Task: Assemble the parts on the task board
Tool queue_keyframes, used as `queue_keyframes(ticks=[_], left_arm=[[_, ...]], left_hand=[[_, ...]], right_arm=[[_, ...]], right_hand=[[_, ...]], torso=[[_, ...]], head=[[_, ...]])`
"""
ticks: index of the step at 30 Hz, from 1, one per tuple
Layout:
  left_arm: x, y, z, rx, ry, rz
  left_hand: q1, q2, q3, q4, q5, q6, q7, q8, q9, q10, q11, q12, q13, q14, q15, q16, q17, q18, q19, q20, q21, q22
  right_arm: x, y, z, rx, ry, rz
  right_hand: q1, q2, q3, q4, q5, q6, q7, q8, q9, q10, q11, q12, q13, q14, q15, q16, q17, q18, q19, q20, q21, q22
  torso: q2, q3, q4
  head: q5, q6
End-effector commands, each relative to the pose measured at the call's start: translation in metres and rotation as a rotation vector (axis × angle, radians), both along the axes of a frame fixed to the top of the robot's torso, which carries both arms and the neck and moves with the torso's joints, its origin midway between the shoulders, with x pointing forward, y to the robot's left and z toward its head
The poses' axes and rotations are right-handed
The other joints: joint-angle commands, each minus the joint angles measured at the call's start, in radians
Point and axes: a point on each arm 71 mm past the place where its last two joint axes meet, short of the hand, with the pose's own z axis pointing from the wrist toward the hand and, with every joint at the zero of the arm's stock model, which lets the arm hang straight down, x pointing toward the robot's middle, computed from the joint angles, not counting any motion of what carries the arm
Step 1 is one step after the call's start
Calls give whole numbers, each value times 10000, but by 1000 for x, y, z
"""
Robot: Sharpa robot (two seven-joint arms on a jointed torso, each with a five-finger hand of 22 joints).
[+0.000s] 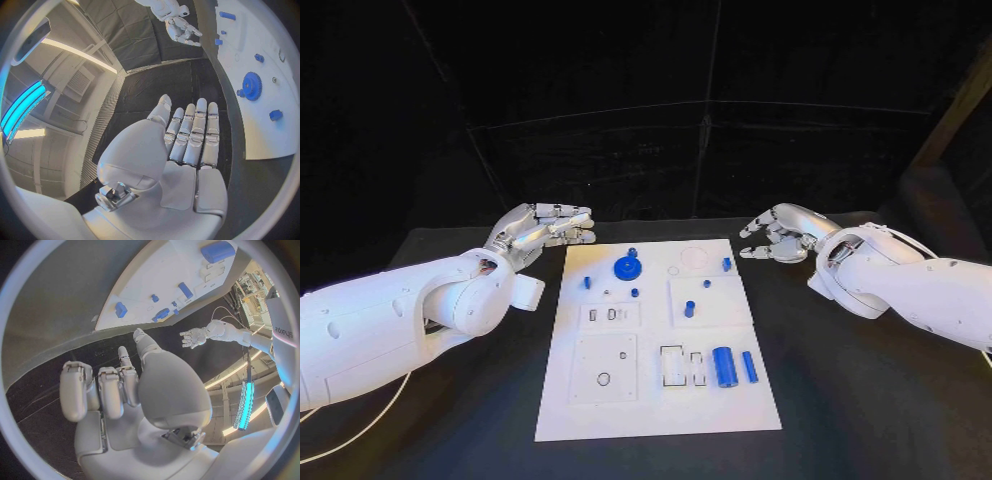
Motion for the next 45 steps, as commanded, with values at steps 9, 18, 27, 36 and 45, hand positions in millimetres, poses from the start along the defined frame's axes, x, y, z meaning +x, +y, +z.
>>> queue_keyframes(ticks=[9,18,27,36,45], left_arm=[[1,-2,3,-108,-328,37],[1,-2,3,-104,-346,59],[1,-4,2,-111,-317,16],[2,-4,2,-106,-248,-26],[2,-5,1,-103,-141,-106]], left_hand=[[15,92,17,-48,-14,59,270,47,6,83,-11,68,9,83,0,67,17,75,57,-16,6,13],[11,93,17,-48,-14,59,272,46,5,88,-11,70,8,85,-1,67,18,75,63,-18,7,13],[11,93,17,-48,-14,59,272,46,5,88,-11,70,8,85,-1,67,18,75,63,-18,7,13],[3,86,14,-51,-14,56,274,44,3,92,-10,71,6,86,-1,68,21,73,71,-21,7,13],[-1,83,12,-51,-14,53,275,42,1,91,-8,69,4,84,-1,66,21,72,74,-22,6,13]], right_arm=[[3,-2,-25,-177,545,111],[4,4,-38,-437,781,277],[8,9,-40,-447,682,181],[11,13,-40,-218,640,22],[13,19,-42,-85,888,43]], right_hand=[[73,-82,-142,-25,-159,-381,40,-57,-32,450,-12,27,1840,1038,-39,25,2634,117,-14,-48,-41,105],[111,-31,-147,-25,-239,-408,29,-40,-23,464,-17,47,1860,1038,-38,25,2634,112,0,-48,-33,131],[132,104,-130,0,-253,-373,27,17,-5,505,-22,103,1912,1038,-44,25,2634,97,40,-54,-2,208],[130,258,-116,37,-242,-293,42,99,14,543,-15,150,1955,1038,-42,25,2634,86,74,-57,22,267],[217,420,-66,-2,-278,-107,5,217,36,587,-40,206,2008,1038,-54,25,2634,70,118,-52,56,348]], torso=[[14,-27,22],[16,-5,-2],[20,-6,4],[19,-9,5],[18,-13,10]], head=[[-48,-151],[5,-185],[1,-192],[31,-220],[55,-255]])
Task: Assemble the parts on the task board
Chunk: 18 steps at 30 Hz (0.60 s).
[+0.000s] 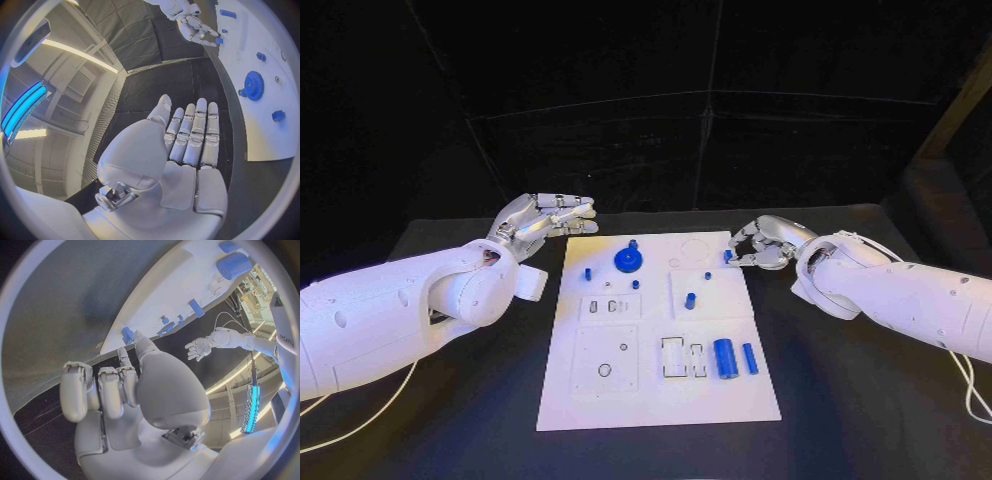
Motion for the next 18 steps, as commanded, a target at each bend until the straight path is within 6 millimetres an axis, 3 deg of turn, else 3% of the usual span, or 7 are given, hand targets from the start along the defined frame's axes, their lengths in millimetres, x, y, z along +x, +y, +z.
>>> queue_keyframes(ticks=[1,18], left_arm=[[0,-2,1,-74,-10,-131],[0,-2,1,-80,29,-179]], left_hand=[[-1,83,12,-52,-14,54,276,42,4,93,-9,30,8,86,-1,66,16,71,75,-22,5,11],[-1,83,12,-52,-14,54,276,42,4,93,-9,30,8,86,-1,66,16,71,75,-22,5,11]], right_arm=[[1,1,0,103,126,-57],[3,7,-4,-365,408,137]], right_hand=[[45,86,35,2,-82,108,-15,63,13,592,-49,56,2014,1039,-60,25,2635,68,87,-16,62,364],[132,175,86,-76,-137,365,-72,148,19,621,-100,93,2051,1039,-102,25,2635,55,122,-46,90,435]], torso=[[-1,-4,3],[-5,10,-1]], head=[[28,-10],[24,-74]])
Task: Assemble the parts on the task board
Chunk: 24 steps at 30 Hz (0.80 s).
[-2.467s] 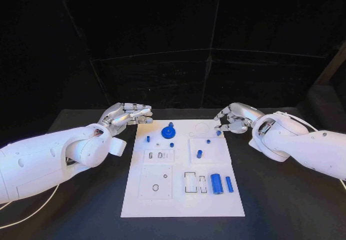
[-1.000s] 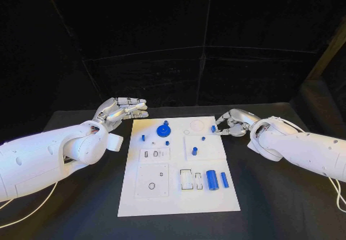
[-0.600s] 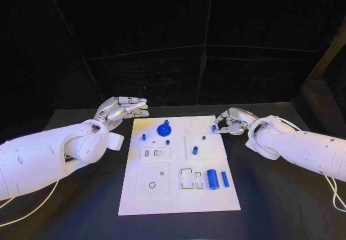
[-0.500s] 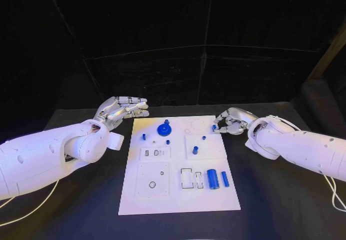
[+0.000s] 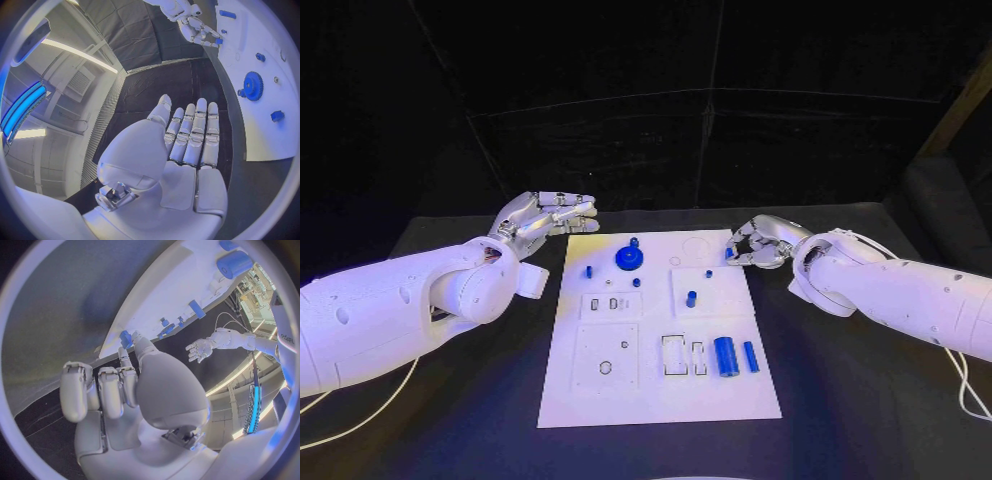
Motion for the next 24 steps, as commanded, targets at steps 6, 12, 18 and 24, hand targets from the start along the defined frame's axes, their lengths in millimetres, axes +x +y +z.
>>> queue_keyframes(ticks=[6,12,18,24], left_arm=[[0,-2,1,-98,-31,-172],[0,-2,1,-110,-20,-210],[1,-3,1,-109,-2,-225],[1,-3,1,-104,14,-224]], left_hand=[[-13,78,9,-53,-14,46,280,37,0,87,-5,25,4,78,2,61,16,68,79,-24,1,9],[-13,78,9,-53,-14,46,280,37,0,87,-5,25,4,78,2,61,16,68,79,-24,1,9],[-13,78,9,-53,-14,46,280,37,0,87,-5,25,4,78,2,61,16,68,79,-24,1,9],[-13,78,9,-53,-14,46,280,37,0,87,-5,25,4,78,2,61,16,68,79,-24,1,9]], right_arm=[[0,2,-1,-252,128,95],[1,3,-1,-245,95,97],[1,4,-1,-282,112,91],[2,5,-1,-304,103,88]], right_hand=[[28,72,31,-22,-41,60,15,33,12,585,-64,55,2050,1077,-64,25,2628,54,122,-46,50,436],[35,95,43,-28,-51,100,15,42,11,595,-67,68,2063,1077,-70,25,2628,50,133,-52,60,460],[31,144,63,-25,-60,167,26,57,9,606,-63,82,2077,1077,-71,25,2628,46,142,-58,67,478],[23,193,83,-25,-61,277,38,87,10,610,-53,86,2081,1077,-67,25,2628,42,149,-59,73,492]], torso=[[3,12,-7],[1,8,0],[6,12,-6],[5,10,-2]], head=[[18,-28],[24,-34],[52,-22],[49,-55]])
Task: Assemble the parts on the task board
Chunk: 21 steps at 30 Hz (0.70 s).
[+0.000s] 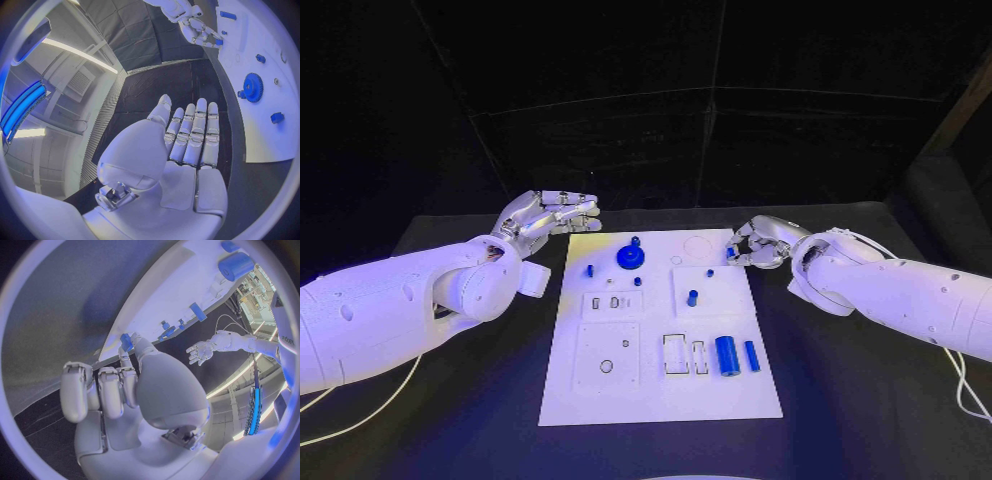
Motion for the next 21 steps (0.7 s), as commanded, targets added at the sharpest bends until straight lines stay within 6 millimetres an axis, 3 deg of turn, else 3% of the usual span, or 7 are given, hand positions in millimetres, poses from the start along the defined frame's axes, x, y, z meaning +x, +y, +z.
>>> queue_keyframes(ticks=[1,16,21], left_arm=[[0,-2,1,-83,-32,-132],[0,-3,1,-89,10,-179],[0,-3,0,-87,18,-181]], left_hand=[[-18,73,7,-54,-14,41,283,35,-1,83,-2,23,3,74,3,58,11,67,80,-24,-1,7],[-22,68,4,-56,-14,37,285,32,-2,80,0,20,1,70,5,55,12,65,81,-24,-3,6],[-29,67,4,-56,-14,34,287,30,-4,76,2,17,-2,66,7,52,12,64,82,-25,-6,5]], right_arm=[[0,1,0,-88,7,31],[2,2,2,-114,-213,-79],[2,3,3,-81,-424,-161]], right_hand=[[13,118,66,-2,-60,142,8,62,14,613,-52,48,2082,1077,-65,25,2631,42,113,-21,36,496],[86,354,247,-63,-57,648,-51,193,23,640,-95,82,2118,1077,-92,25,2631,33,139,-34,59,554],[163,486,434,-127,-426,777,-95,178,-3,633,-136,69,2110,1077,-131,25,2631,31,143,-70,62,564]], torso=[[4,-1,7],[-11,5,6],[-2,5,-6]], head=[[6,-27],[43,-51],[45,-63]])
